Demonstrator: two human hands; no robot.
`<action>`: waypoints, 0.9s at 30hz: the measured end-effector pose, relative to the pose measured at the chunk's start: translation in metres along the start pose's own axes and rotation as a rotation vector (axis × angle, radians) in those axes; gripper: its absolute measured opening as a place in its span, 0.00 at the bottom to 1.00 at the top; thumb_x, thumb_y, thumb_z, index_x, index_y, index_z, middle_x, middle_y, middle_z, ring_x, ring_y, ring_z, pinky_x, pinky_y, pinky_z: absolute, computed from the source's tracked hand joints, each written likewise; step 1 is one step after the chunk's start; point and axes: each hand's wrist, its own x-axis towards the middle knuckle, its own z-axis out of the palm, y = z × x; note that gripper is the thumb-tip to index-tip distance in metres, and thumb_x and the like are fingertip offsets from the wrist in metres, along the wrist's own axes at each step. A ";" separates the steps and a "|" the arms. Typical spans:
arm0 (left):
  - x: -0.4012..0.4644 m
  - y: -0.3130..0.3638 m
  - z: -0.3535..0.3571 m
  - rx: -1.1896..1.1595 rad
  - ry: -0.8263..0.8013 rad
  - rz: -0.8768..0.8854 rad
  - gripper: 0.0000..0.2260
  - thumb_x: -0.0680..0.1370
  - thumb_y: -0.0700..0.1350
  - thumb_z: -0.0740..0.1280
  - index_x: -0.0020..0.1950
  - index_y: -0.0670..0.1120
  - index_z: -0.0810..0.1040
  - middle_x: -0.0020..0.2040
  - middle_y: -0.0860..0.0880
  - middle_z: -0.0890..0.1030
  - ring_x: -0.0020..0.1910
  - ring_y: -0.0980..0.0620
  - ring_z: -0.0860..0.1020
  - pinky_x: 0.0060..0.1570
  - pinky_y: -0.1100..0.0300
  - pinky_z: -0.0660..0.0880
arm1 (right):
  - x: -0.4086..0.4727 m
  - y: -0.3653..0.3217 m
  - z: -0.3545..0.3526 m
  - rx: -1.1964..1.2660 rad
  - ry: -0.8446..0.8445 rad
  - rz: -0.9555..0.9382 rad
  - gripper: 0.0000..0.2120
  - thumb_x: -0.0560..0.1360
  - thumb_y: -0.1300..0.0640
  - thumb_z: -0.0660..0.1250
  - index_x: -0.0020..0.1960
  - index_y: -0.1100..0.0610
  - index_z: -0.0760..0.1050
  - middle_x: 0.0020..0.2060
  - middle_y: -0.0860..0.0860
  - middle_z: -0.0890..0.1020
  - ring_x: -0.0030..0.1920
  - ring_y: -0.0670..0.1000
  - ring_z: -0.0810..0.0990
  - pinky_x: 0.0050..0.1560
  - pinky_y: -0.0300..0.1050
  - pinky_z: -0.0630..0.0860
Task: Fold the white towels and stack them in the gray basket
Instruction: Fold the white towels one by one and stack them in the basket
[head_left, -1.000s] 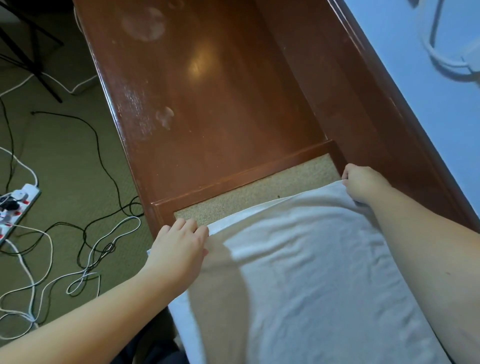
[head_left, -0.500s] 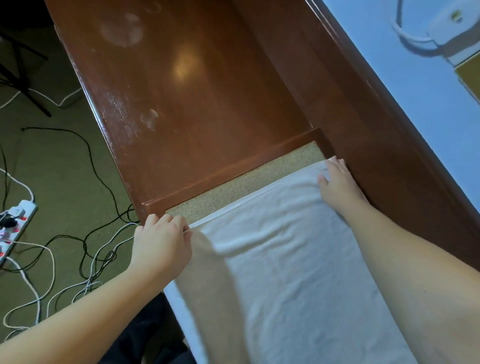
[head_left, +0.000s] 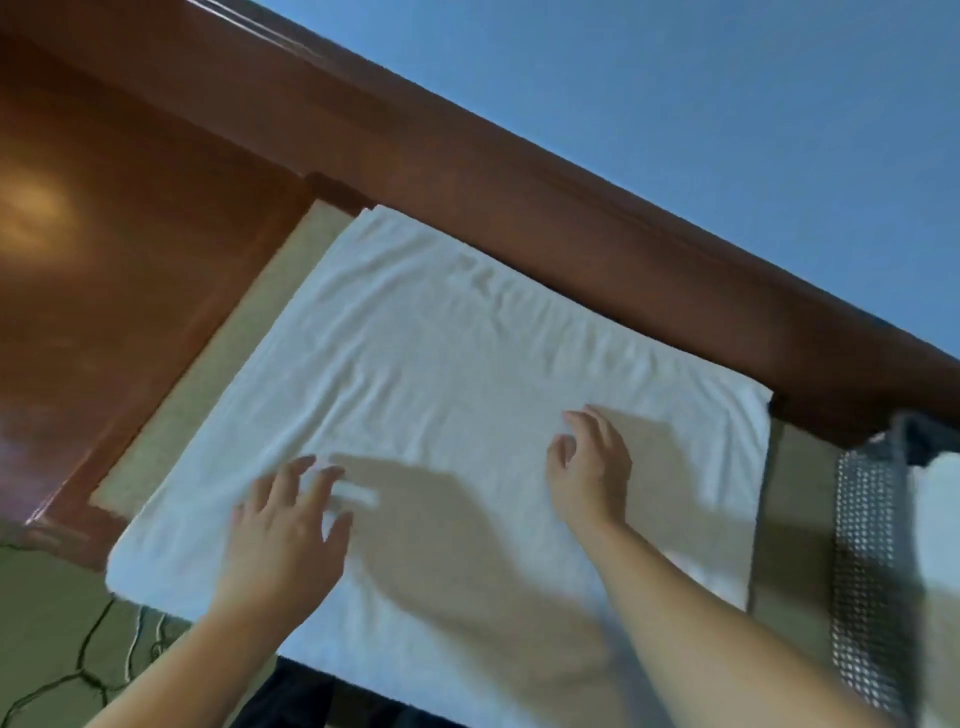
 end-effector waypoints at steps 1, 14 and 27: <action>-0.002 0.020 0.009 0.019 -0.037 0.079 0.25 0.77 0.58 0.71 0.73 0.56 0.74 0.75 0.49 0.71 0.71 0.41 0.70 0.62 0.41 0.75 | -0.007 0.024 -0.015 -0.033 0.029 0.070 0.17 0.74 0.55 0.64 0.60 0.58 0.82 0.61 0.58 0.82 0.63 0.62 0.79 0.62 0.57 0.77; -0.014 0.186 0.073 0.226 -0.357 0.297 0.34 0.79 0.70 0.61 0.82 0.67 0.51 0.84 0.45 0.35 0.83 0.36 0.44 0.80 0.41 0.53 | 0.020 0.201 -0.121 0.020 -0.112 0.795 0.22 0.83 0.48 0.64 0.71 0.60 0.71 0.65 0.61 0.76 0.57 0.62 0.80 0.49 0.49 0.77; 0.023 0.157 0.028 0.121 -0.495 0.435 0.26 0.81 0.63 0.65 0.78 0.67 0.64 0.83 0.55 0.56 0.77 0.45 0.61 0.73 0.51 0.68 | -0.003 0.108 -0.083 -0.063 0.114 0.796 0.27 0.76 0.53 0.68 0.73 0.54 0.67 0.72 0.60 0.66 0.71 0.64 0.67 0.69 0.62 0.66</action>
